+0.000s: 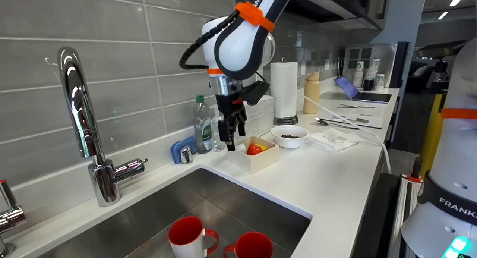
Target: Move the white box backwards.
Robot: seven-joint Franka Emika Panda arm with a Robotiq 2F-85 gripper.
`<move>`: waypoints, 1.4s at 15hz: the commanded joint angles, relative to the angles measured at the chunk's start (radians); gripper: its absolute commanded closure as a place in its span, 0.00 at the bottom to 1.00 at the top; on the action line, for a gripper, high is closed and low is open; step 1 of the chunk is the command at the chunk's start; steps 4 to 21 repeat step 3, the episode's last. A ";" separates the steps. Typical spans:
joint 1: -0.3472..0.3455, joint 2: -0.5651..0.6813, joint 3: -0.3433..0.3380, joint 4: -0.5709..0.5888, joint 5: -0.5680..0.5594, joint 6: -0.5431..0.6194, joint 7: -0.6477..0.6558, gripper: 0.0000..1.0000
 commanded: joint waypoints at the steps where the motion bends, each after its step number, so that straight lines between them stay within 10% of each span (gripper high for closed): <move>1: 0.010 -0.094 0.015 -0.010 -0.013 -0.078 0.038 0.00; 21: 0.008 -0.118 0.023 -0.012 -0.009 -0.100 0.039 0.00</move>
